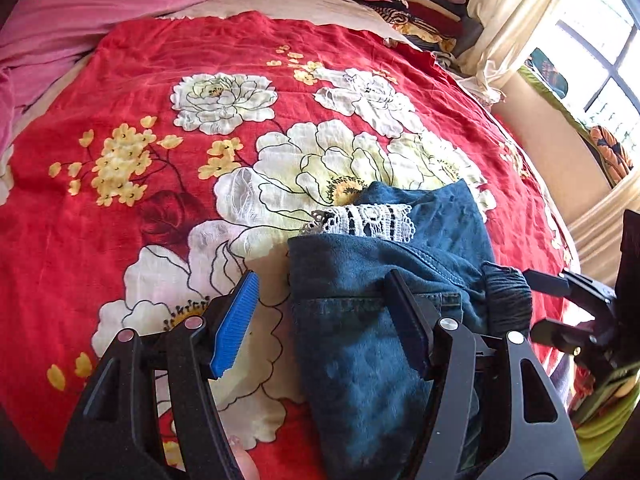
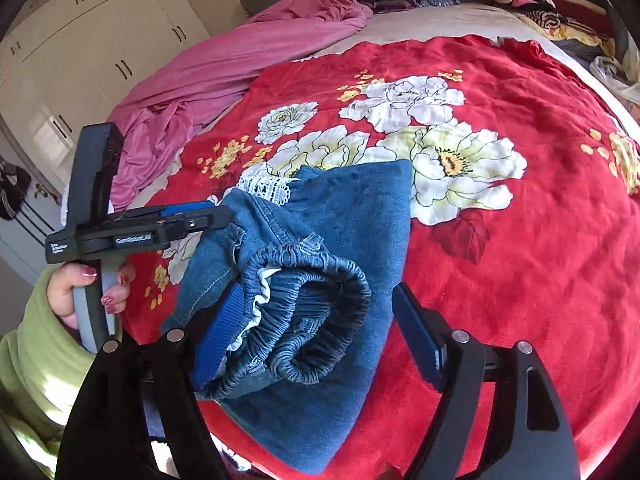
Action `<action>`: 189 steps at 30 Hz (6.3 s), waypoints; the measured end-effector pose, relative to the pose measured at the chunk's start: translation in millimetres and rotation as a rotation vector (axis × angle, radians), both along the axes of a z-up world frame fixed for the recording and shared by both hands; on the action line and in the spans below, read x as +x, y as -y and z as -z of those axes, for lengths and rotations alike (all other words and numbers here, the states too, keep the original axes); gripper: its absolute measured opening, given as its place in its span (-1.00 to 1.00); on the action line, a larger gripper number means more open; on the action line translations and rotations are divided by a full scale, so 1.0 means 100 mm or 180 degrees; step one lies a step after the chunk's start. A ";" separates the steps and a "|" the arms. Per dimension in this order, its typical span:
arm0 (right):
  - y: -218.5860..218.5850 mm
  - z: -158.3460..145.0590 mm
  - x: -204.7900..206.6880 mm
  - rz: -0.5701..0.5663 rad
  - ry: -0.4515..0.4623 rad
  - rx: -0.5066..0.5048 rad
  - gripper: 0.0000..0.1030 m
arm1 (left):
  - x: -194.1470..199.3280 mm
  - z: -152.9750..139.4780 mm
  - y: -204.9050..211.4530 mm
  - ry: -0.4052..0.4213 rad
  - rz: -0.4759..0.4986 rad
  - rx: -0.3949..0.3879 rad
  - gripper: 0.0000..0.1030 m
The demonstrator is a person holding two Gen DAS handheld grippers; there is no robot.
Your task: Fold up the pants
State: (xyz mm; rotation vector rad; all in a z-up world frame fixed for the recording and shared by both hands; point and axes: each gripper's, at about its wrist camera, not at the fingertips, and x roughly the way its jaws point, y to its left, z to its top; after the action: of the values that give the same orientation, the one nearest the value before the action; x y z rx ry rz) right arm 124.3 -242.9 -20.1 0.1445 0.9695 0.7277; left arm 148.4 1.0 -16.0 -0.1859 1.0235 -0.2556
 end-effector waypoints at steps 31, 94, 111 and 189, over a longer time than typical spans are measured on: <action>-0.06 -0.16 -0.25 0.0313 0.0294 -0.0256 0.37 | -0.30 -0.17 0.12 0.0283 -0.0145 0.0228 -0.04; 0.32 0.01 -0.65 0.0862 0.0294 -0.0488 0.84 | -1.09 -0.12 0.03 0.0269 -0.0317 0.0095 0.81; 0.23 0.23 -0.08 0.0746 -0.0124 -0.0168 0.26 | -0.67 0.17 0.07 0.0111 -0.0355 -0.0005 0.81; -0.15 -0.43 0.73 0.0605 0.0889 -0.0076 -0.76 | 0.23 -0.62 0.51 0.0631 -0.0154 0.0179 -0.43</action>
State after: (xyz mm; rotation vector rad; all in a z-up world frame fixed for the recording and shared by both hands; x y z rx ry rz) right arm 196.9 -228.3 22.5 0.1088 0.6871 0.5440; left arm 170.9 -50.4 45.7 -0.1313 0.8275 -0.1967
